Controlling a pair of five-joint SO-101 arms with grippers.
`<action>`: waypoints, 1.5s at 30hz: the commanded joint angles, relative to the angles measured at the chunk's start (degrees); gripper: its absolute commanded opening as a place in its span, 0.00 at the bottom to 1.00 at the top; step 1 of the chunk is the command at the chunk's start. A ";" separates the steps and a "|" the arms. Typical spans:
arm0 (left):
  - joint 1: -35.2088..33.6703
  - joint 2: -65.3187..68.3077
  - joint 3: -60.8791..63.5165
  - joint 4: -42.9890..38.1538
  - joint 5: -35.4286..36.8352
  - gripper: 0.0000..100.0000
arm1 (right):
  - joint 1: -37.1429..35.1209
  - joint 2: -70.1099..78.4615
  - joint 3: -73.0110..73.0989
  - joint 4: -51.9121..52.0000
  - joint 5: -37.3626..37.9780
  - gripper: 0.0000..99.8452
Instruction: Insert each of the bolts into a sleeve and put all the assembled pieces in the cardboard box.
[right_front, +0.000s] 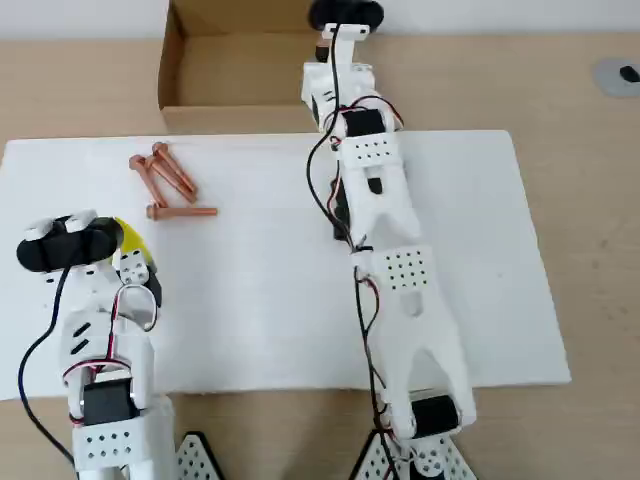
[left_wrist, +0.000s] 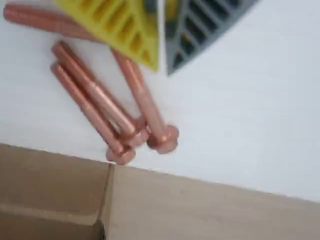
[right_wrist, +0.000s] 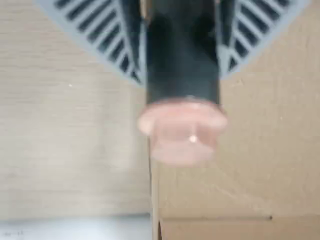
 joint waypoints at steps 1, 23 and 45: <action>-0.53 -0.13 -1.85 0.18 0.00 0.00 | 1.01 -1.98 -5.58 0.26 -0.18 0.01; -0.44 -0.13 -5.27 0.62 0.00 0.05 | -0.57 -1.89 -8.75 17.76 11.43 0.01; -0.79 -0.13 -6.15 5.19 0.00 0.05 | -1.89 -2.24 -9.45 23.82 16.70 0.16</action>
